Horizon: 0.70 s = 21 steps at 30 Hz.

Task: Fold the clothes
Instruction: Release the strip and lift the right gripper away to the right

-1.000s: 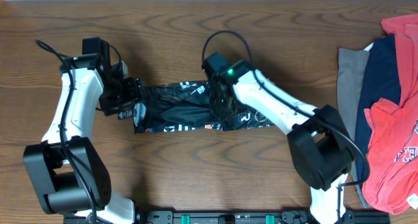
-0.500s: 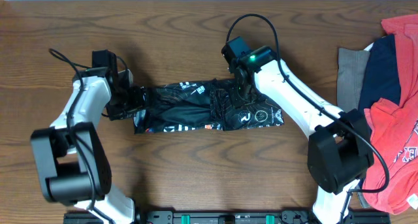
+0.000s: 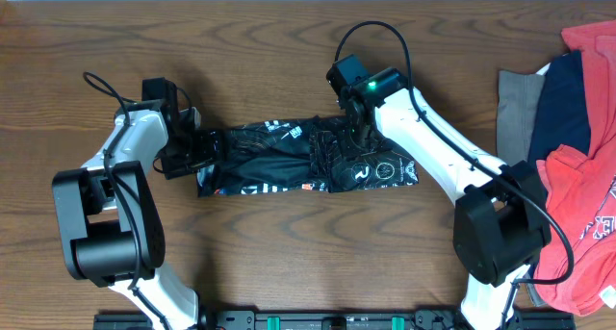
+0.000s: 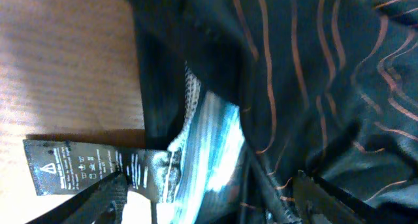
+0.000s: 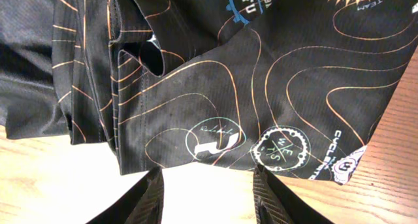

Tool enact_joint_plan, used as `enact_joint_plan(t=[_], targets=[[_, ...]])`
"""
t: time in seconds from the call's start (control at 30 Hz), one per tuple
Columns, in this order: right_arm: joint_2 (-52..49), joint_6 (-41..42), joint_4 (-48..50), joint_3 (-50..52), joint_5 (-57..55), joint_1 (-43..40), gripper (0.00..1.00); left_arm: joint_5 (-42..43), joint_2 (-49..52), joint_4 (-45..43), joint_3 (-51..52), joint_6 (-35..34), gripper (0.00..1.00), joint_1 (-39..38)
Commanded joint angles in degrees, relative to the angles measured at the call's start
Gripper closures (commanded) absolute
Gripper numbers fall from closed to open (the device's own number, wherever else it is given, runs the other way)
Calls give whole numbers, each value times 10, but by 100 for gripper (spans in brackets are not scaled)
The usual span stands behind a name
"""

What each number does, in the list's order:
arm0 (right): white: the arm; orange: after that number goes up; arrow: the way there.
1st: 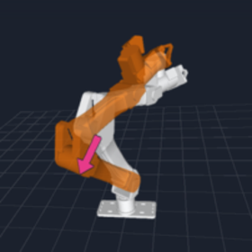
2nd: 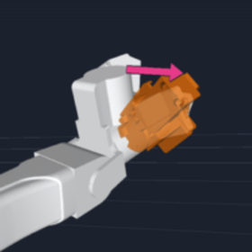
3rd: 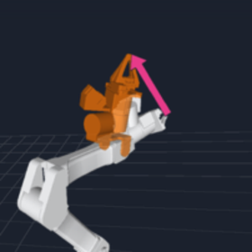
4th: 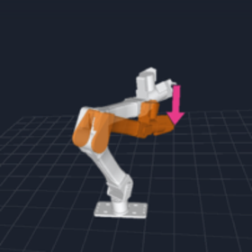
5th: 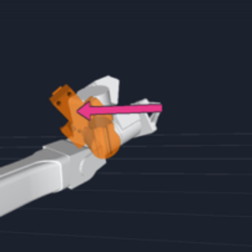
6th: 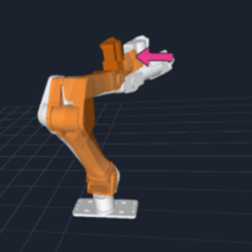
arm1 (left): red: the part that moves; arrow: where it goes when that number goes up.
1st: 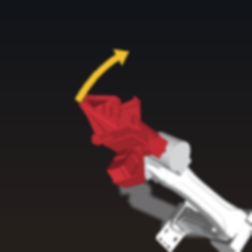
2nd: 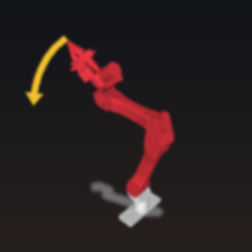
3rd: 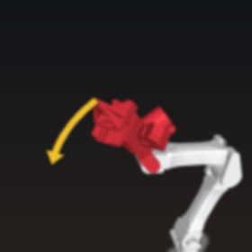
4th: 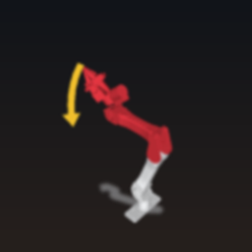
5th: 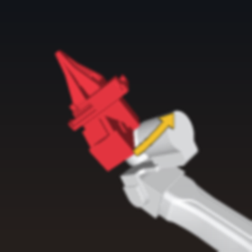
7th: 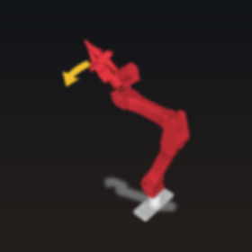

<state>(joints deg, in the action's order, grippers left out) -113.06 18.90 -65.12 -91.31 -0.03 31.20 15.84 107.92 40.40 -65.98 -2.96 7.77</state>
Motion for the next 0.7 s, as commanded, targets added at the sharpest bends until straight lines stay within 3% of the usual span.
enact_joint_plan(t=[0.0,0.4,0.57,0.63,0.67], targets=[[11,10,-1,-9,-6,-2,57,30,16,-7,18,8,23,0],[19,15,-27,-9,-54,-26,57,30,17,-11,28,8,69,-25],[44,15,-46,-9,-82,-63,57,30,17,-17,28,8,74,-27],[57,14,-49,-9,-86,-78,58,30,17,-17,28,8,92,-27],[63,14,-50,-9,-86,-85,57,30,17,-18,28,8,94,-27]])
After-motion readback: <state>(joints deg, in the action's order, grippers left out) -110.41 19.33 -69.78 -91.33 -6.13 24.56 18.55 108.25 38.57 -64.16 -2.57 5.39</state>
